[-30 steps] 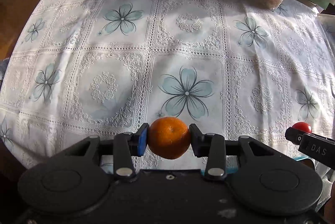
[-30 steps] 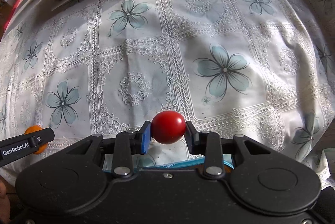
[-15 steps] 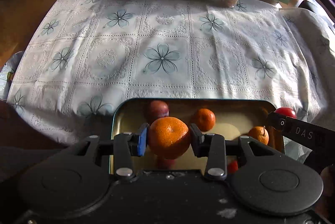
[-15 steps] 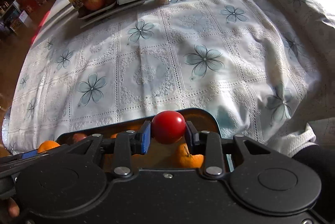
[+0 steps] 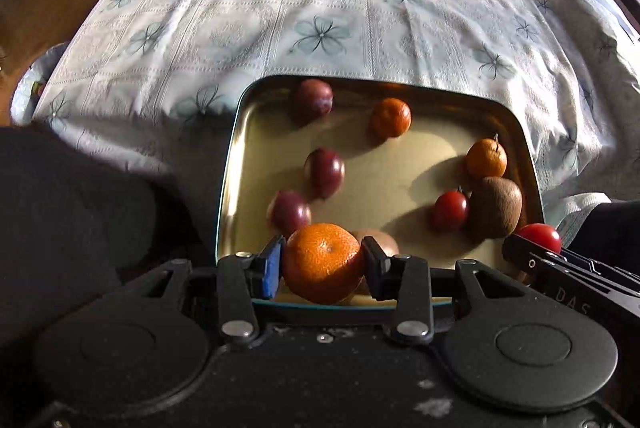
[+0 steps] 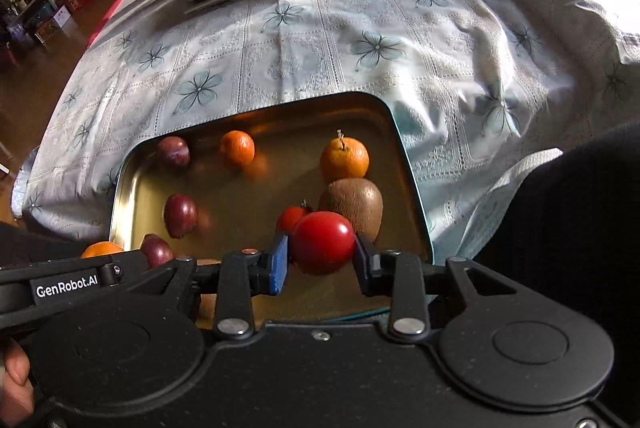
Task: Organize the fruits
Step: 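Carry the mandarin in the left tool and tomato in the right tool over the tray, then open the left tool to drop the mandarin while the right tool releases the tomato into the tray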
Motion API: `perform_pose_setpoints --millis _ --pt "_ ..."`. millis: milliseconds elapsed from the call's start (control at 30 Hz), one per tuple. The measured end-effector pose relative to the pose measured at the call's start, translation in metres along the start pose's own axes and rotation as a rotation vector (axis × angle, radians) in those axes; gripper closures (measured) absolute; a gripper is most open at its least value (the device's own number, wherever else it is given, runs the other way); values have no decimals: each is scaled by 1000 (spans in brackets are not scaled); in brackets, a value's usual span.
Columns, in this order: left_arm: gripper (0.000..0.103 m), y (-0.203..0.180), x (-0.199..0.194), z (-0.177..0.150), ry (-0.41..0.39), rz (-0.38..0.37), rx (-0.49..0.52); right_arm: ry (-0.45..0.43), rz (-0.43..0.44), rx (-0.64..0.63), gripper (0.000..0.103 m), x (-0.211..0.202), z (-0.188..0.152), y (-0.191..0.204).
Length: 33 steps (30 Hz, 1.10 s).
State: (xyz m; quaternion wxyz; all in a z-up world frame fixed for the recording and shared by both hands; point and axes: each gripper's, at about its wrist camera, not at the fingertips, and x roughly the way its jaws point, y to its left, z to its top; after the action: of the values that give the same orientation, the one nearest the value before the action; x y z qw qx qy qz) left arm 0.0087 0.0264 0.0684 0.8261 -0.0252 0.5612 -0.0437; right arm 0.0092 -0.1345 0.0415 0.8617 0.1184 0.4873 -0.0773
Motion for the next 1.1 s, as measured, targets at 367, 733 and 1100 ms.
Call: perform_pose_setpoints --millis 367,733,1100 --pt "62 8 7 -20 32 -12 -31 46 48 71 60 -4 -18 -16" --pt "62 -11 16 14 -5 11 28 41 42 100 60 0 3 -19" --pt "62 -32 34 64 -12 39 68 45 34 76 60 9 24 -9"
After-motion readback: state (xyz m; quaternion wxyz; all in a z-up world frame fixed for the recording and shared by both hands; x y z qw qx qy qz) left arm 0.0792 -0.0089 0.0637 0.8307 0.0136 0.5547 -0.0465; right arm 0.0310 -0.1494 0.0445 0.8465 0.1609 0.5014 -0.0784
